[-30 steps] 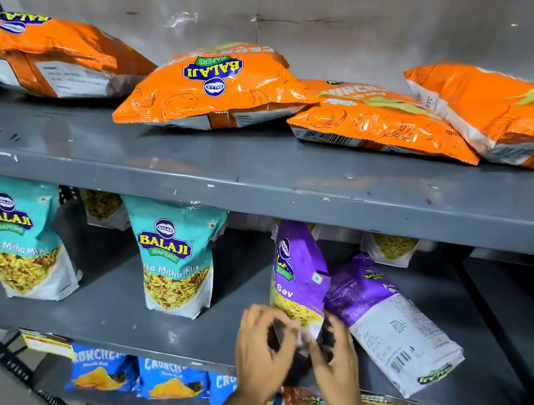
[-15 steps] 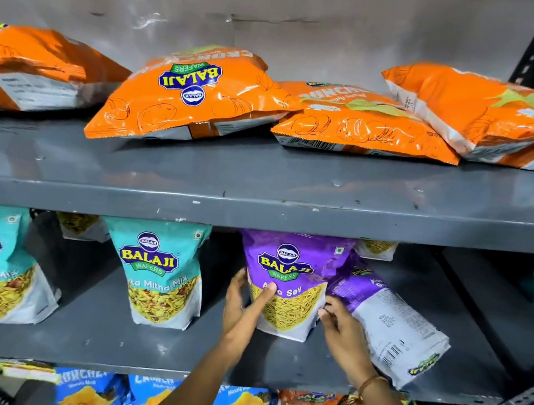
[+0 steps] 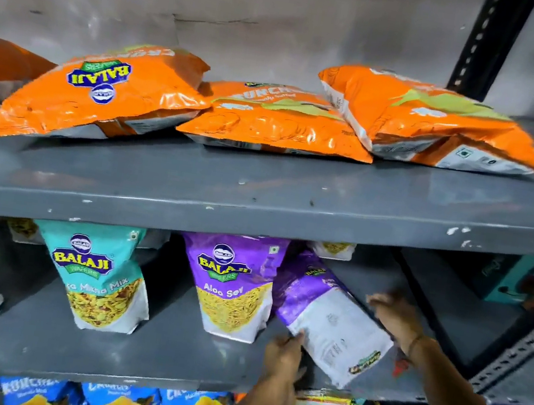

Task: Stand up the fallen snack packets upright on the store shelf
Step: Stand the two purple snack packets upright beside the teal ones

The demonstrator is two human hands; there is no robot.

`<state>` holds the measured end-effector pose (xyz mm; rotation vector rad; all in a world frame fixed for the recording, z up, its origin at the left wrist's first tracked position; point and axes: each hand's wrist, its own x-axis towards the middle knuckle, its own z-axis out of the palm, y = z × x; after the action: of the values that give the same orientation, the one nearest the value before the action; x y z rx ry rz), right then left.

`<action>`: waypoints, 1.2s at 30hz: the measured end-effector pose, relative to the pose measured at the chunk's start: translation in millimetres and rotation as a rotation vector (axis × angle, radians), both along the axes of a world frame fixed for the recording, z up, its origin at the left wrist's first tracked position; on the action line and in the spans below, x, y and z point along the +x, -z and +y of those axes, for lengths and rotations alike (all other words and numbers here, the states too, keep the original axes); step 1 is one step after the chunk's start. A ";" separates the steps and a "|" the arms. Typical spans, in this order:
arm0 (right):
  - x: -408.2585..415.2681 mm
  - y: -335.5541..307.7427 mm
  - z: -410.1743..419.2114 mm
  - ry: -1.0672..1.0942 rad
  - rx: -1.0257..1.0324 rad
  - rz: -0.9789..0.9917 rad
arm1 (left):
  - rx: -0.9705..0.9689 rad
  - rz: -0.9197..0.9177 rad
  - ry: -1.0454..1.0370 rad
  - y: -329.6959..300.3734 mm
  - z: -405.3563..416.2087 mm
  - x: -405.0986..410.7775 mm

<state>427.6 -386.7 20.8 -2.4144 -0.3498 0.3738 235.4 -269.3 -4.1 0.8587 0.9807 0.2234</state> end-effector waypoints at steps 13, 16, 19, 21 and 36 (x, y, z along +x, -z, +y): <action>19.4 12.6 -14.5 -0.093 0.423 0.103 | 0.375 0.217 -0.237 -2.5 -7.7 51.0; 21.8 1.8 -22.8 -0.031 0.551 -0.046 | 0.552 0.001 -0.278 -11.9 -4.9 68.0; 24.0 0.3 -26.7 0.029 0.671 -0.139 | 0.606 -0.199 -0.291 -21.1 4.4 85.7; 22.5 5.4 -28.3 0.036 0.702 -0.171 | 0.713 -0.228 -0.260 -26.3 8.0 90.0; -36.3 11.4 -38.9 0.102 0.684 -0.284 | 1.097 0.091 -0.091 -17.4 -0.1 66.8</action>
<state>391.3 -425.6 9.3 -1.7944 -0.3980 -0.1298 302.2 -269.4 13.3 1.8268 0.9564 0.8499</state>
